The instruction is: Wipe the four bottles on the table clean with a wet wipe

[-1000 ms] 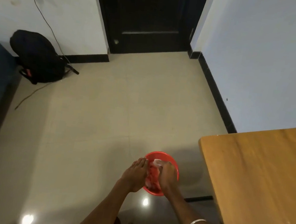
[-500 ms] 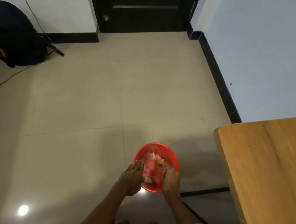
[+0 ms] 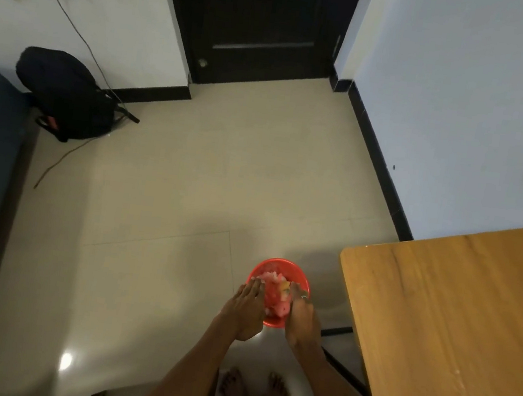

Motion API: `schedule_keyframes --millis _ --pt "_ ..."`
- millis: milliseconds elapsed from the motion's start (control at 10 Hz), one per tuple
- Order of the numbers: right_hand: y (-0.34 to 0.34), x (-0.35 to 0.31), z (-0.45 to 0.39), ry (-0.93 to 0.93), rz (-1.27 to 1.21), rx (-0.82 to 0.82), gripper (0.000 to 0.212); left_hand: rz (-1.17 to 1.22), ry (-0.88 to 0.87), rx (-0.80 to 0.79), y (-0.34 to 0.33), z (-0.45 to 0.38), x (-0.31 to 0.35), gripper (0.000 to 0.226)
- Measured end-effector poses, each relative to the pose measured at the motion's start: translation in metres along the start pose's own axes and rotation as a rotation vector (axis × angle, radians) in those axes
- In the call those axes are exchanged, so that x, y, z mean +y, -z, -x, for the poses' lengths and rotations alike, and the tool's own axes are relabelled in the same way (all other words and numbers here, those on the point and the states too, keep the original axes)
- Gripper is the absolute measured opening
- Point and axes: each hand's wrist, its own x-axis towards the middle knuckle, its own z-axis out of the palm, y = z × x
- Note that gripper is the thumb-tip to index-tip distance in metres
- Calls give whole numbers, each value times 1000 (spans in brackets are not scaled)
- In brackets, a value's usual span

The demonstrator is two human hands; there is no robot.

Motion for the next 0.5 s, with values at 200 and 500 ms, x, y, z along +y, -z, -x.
schedule_keyframes --millis 200,500 --pt "-2 -63 79 46 152 -62 38 14 -77 49 64 67 27 67" --pt "10 -128 138 422 1125 42 84 23 -128 82 124 117 56 66"
